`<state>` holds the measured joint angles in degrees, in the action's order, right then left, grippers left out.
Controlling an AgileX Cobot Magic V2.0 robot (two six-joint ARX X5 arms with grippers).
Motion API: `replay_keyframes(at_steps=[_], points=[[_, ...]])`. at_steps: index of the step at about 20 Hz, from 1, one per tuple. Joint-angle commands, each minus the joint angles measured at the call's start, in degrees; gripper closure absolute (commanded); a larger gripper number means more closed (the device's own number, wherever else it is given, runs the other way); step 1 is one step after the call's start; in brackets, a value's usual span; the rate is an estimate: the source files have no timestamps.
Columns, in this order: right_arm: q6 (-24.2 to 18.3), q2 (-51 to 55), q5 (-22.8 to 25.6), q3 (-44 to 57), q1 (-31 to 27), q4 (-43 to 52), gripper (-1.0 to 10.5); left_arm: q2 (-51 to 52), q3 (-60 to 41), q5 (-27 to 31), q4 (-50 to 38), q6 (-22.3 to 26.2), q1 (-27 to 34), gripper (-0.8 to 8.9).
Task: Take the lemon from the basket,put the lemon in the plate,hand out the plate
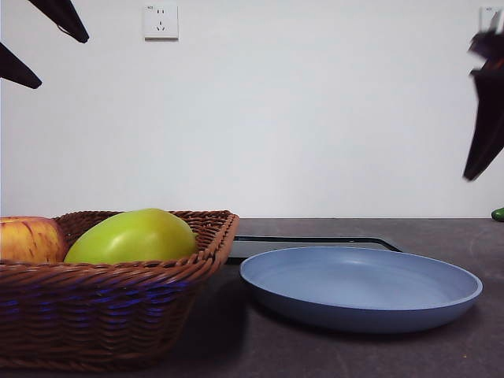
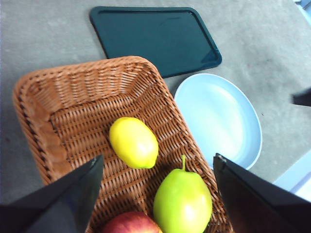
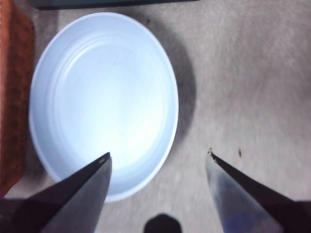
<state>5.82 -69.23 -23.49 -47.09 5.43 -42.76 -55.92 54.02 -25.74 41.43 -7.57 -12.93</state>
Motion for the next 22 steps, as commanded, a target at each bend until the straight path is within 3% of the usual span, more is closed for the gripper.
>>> replay_keyframes(at_steps=[1, 6, 12, 17, 22], points=[[-0.3, -4.6, 0.2, -0.8, 0.4, 3.0, 6.1, -0.6, 1.1, -0.2, -0.6, -1.4, -0.3, 4.19], [-0.3, -13.9, -0.3, -0.8, 1.6, 8.0, 6.1, -0.6, 1.1, -0.2, 0.2, -1.3, -0.3, 4.19], [1.5, -20.5, -0.2, -0.8, 4.4, 13.1, 7.2, -0.6, 1.1, 0.1, 0.3, -1.4, -0.3, 4.19], [2.1, -21.9, -0.2, -0.8, 4.5, 14.0, 9.3, -0.6, 1.1, 0.0, 0.3, -1.4, -0.3, 4.19], [2.3, -20.5, -0.2, -0.8, 4.4, 12.7, 9.4, -0.6, 1.1, -0.2, 0.6, -1.4, -1.1, 4.22]])
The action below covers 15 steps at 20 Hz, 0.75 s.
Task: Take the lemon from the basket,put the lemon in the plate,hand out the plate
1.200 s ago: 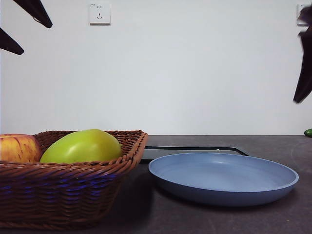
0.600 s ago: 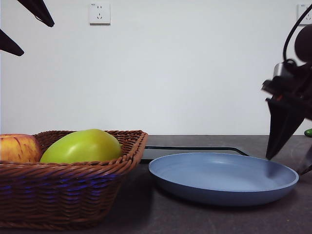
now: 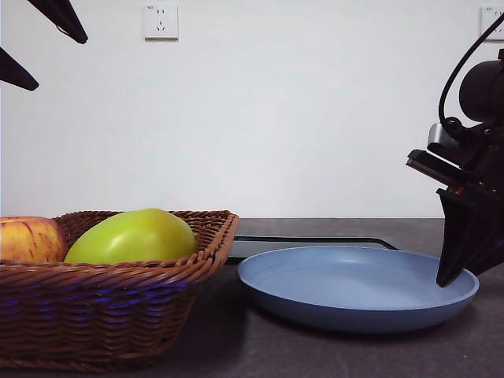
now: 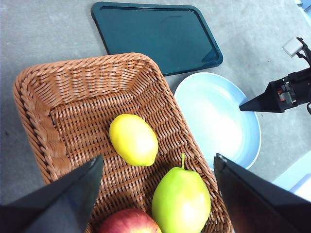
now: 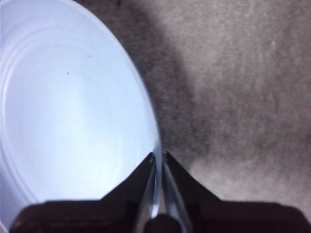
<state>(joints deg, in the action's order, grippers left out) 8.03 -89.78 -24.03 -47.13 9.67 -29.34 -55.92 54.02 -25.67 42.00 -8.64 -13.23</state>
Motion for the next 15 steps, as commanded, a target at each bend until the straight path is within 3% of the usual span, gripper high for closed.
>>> replay_keyframes(at_steps=[1, 3, 7, 15], points=[[0.1, 0.8, 0.3, -0.8, 0.2, -1.4, 9.4, -0.6, 1.1, -0.3, 0.2, -0.3, -1.3, 4.22], [0.0, 3.0, 0.2, -0.8, 0.2, -3.5, 9.4, -0.6, 1.1, -0.3, 0.6, -0.7, -2.9, 4.22], [0.0, 9.6, 0.1, -0.8, 0.2, -6.9, 9.4, -2.0, 1.1, 0.4, 0.5, -6.7, -5.9, 4.22], [0.0, 23.3, 0.3, -0.8, 0.2, -9.8, 9.4, -18.2, 1.2, 6.4, -7.1, -7.9, -10.4, 4.22]])
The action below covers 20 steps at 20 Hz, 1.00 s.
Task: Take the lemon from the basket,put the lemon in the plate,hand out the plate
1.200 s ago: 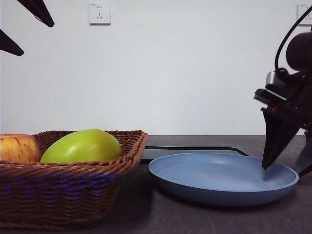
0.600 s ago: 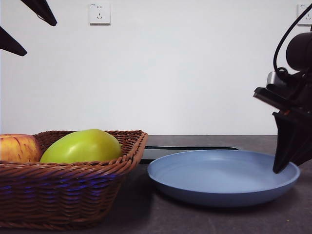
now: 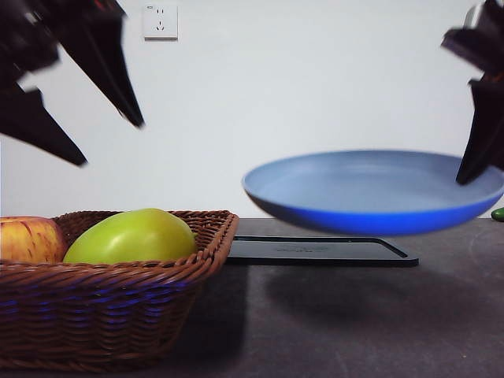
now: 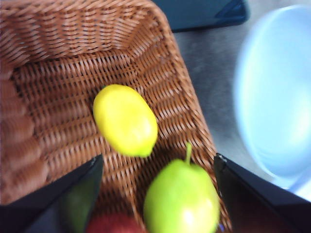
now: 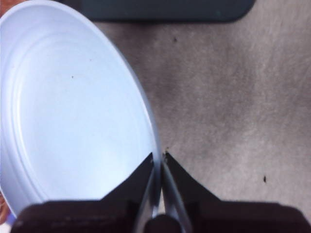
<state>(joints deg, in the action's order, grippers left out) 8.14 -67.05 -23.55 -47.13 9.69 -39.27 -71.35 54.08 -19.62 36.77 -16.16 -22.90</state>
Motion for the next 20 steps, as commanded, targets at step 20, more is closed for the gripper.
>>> replay_keyframes(at_steps=[20], points=[[0.0, 5.5, -0.1, -0.8, 0.1, -0.7, 9.4, -20.8, 4.1, 10.4, -8.8, -0.1, -5.7, 4.46]])
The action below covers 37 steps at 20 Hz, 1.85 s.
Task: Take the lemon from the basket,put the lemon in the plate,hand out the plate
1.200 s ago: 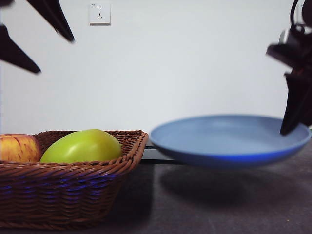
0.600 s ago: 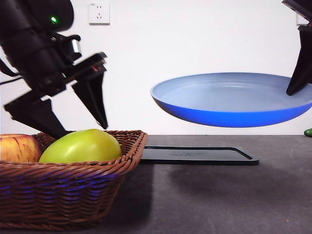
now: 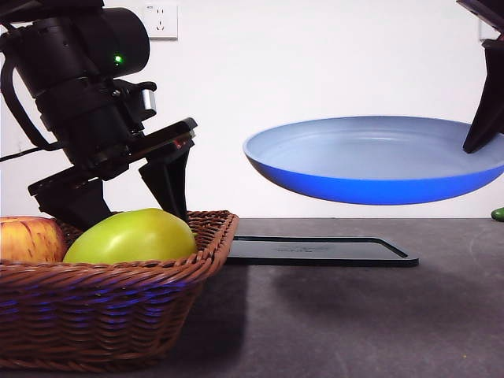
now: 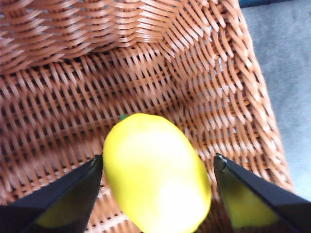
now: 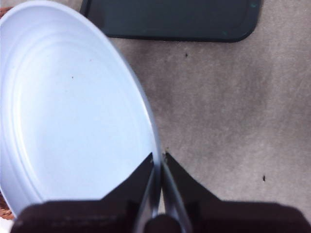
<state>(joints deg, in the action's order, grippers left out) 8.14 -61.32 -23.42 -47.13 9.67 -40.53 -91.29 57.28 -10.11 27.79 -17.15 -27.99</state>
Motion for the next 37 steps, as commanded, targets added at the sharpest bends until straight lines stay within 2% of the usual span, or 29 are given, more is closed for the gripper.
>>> replay_keyframes(at_steps=[1, 4, 9, 12, 14, 16, 19, 21, 23, 26, 28, 31, 36, 37], points=[[0.0, -0.2, -0.3, -0.8, 0.1, 0.6, 9.4, -0.8, 0.9, 0.9, 0.7, 0.9, -0.7, 4.8], [0.0, -0.2, -0.3, -0.8, 0.1, 0.6, 9.4, -0.8, 0.9, 0.9, 1.3, 2.1, -0.7, 5.67], [0.0, -0.2, 0.8, -0.8, 0.1, 0.7, 9.4, -0.4, 1.8, 0.8, 1.0, 3.9, -0.1, 5.72], [0.0, -0.2, 4.3, -0.8, 0.0, 0.6, 9.4, 1.1, 5.9, 0.7, 4.3, 4.3, 0.3, 5.72], [0.4, -0.3, 4.4, -0.8, -0.8, 0.7, 9.4, 2.9, 9.7, 0.6, 6.4, 5.4, 0.2, 5.72], [1.6, -0.3, 4.3, -0.8, -1.5, 0.7, 9.4, 4.6, 13.9, -2.8, 7.9, 5.4, 0.0, 5.72], [2.5, -0.8, 4.0, -0.8, -1.5, 1.1, 9.4, 5.9, 19.3, -12.4, 7.6, 5.4, -2.4, 5.72], [3.0, -1.4, 3.8, -0.8, -1.3, 1.0, 9.4, 5.9, 20.7, -13.9, 6.0, 5.4, -6.0, 5.72], [3.0, -2.0, 2.4, -0.8, -1.3, 1.0, 9.4, 5.8, 20.7, -11.9, 5.0, 6.5, -11.0, 5.72], [3.9, -2.2, -0.7, -0.8, -1.3, 1.0, 9.4, 4.0, 20.7, -3.7, 3.5, 9.1, -19.4, 5.72], [5.3, -2.2, -0.7, -0.8, -1.3, 0.7, 9.4, 1.8, 20.7, 0.4, 2.8, 11.0, -23.2, 5.72], [5.9, -2.2, -0.7, -0.8, -1.3, -1.2, 9.4, -1.8, 20.7, 2.4, 2.7, 11.3, -26.1, 5.72], [5.9, -2.2, -1.0, -0.8, -1.3, -4.6, 9.4, -5.2, 20.7, 2.5, 3.1, 11.2, -26.7, 5.68], [5.6, -2.2, -2.3, -0.8, -1.3, -5.0, 9.4, -5.3, 20.7, 2.5, 3.5, 11.2, -26.7, 5.62]])
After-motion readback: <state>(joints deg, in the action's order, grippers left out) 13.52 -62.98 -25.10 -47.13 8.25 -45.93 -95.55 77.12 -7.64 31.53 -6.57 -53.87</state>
